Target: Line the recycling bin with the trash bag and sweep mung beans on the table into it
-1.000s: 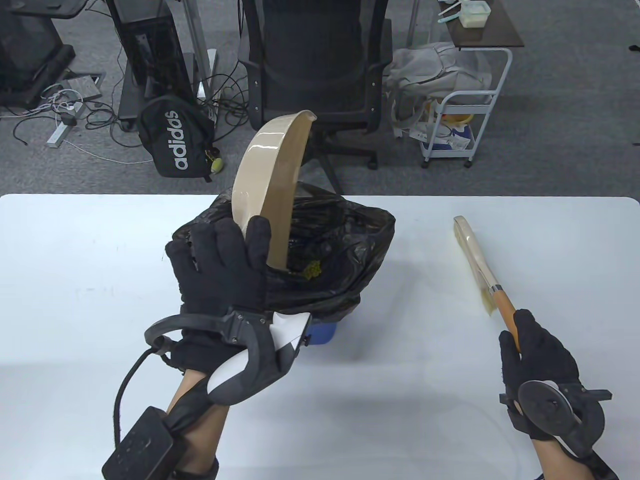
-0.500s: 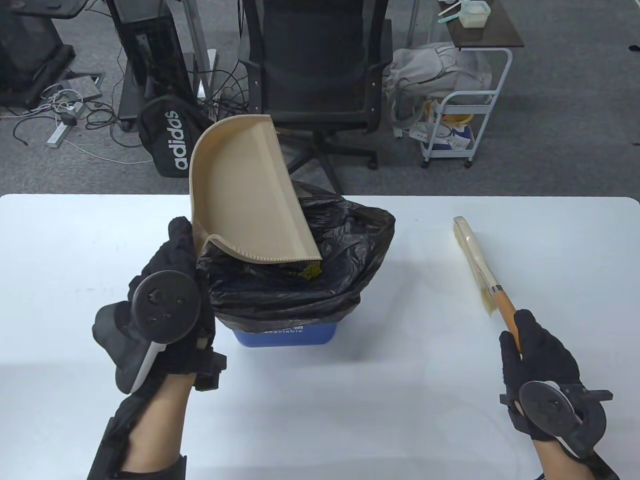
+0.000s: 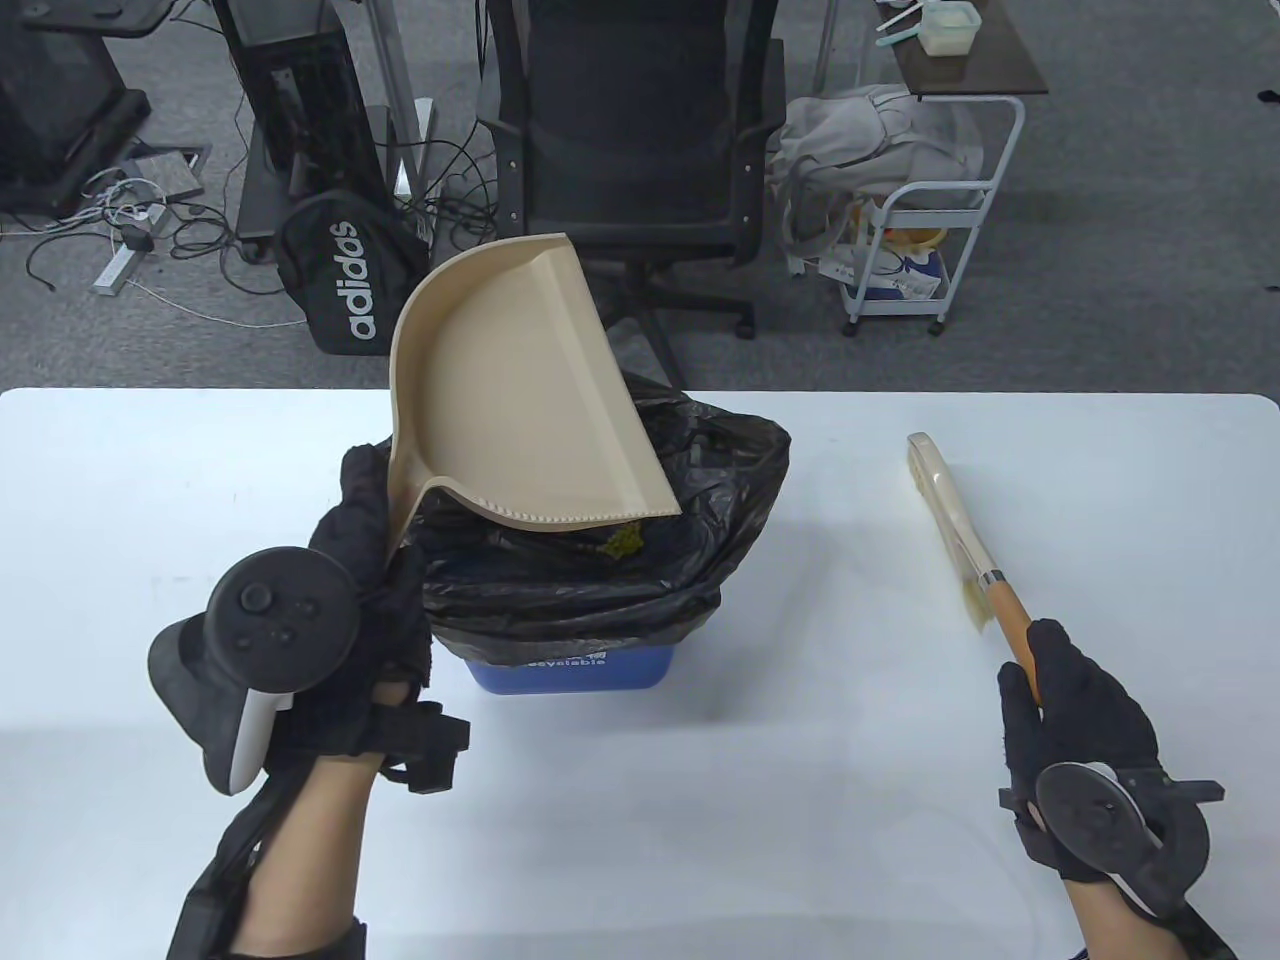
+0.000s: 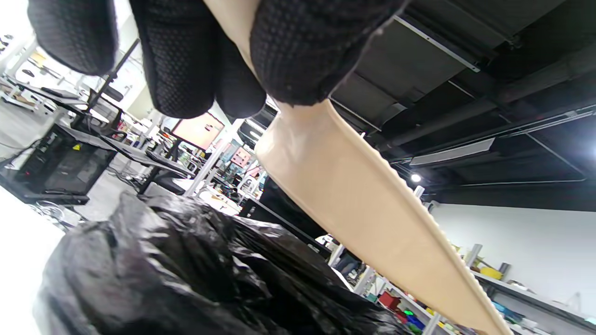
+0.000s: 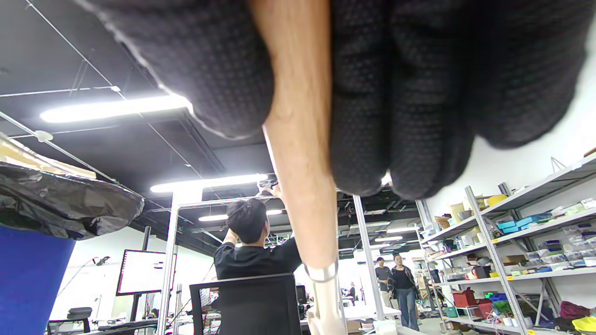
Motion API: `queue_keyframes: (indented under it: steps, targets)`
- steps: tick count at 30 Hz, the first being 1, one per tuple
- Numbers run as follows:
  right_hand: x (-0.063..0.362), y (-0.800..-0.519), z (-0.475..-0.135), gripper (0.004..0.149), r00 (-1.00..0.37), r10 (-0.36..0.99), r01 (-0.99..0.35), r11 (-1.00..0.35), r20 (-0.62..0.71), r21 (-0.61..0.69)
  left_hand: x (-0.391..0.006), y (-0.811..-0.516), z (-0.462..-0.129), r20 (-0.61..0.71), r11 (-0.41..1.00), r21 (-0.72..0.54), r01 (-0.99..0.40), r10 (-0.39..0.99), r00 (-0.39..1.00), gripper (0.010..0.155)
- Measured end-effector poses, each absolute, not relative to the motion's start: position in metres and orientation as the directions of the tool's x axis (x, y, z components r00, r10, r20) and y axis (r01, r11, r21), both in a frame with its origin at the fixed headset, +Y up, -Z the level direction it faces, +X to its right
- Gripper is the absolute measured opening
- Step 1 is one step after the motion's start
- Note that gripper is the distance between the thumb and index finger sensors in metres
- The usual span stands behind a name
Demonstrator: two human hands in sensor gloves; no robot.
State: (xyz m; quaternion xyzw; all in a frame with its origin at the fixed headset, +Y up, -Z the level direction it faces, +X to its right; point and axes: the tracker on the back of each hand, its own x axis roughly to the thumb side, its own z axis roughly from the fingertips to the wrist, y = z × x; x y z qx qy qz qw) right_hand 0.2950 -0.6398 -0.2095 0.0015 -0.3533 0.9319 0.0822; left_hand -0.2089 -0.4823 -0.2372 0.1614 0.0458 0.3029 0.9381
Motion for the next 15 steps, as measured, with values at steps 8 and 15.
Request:
queue_keyframes:
  steps: [8,15]
  targets:
    - [0.296,-0.639,-0.21,0.054,-0.985,0.164,-0.16,-0.736,0.056,-0.658,-0.162,-0.483,-0.241,0.109,0.759,0.265,-0.594,0.589,0.801,0.073]
    - [0.298,-0.639,-0.21,0.054,-0.983,0.177,-0.168,-0.734,0.054,-0.658,-0.117,-0.487,-0.245,0.173,0.759,0.219,-0.614,0.589,0.79,0.073]
